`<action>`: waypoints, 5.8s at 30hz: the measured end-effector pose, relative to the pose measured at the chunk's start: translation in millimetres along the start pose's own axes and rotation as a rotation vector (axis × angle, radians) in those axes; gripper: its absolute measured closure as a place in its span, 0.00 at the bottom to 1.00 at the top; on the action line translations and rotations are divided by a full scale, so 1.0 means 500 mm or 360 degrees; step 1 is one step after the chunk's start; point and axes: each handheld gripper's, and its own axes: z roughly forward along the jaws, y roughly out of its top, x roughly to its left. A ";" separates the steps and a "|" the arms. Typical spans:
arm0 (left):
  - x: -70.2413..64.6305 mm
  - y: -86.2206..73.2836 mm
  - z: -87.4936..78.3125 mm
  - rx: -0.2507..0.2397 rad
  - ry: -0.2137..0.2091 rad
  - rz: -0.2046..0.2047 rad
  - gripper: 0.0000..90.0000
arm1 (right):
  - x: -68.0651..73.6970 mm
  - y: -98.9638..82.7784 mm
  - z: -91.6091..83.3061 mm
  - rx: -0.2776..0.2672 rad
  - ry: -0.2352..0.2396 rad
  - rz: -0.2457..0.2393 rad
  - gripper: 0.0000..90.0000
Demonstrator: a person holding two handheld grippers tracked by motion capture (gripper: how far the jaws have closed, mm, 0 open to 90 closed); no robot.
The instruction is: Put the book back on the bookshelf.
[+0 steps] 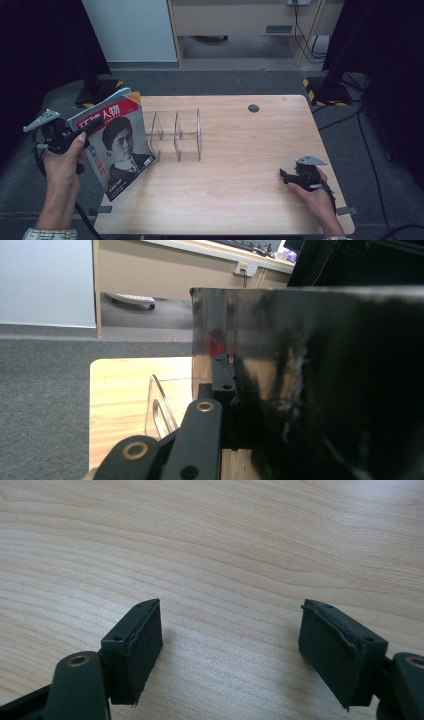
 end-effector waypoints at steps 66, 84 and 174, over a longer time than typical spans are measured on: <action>-0.006 0.010 0.100 -0.0125 0.0156 0.0091 0.96 | 0.001 0.000 0.000 0.0003 0.0008 -0.0001 0.28; -0.015 -0.004 0.124 -0.0152 0.0230 0.0107 0.96 | 0.001 0.000 0.000 0.0001 0.0009 -0.0003 0.29; -0.014 -0.096 0.133 -0.0397 0.0159 0.0118 0.96 | 0.003 -0.001 0.000 -0.0001 0.0019 -0.0018 0.29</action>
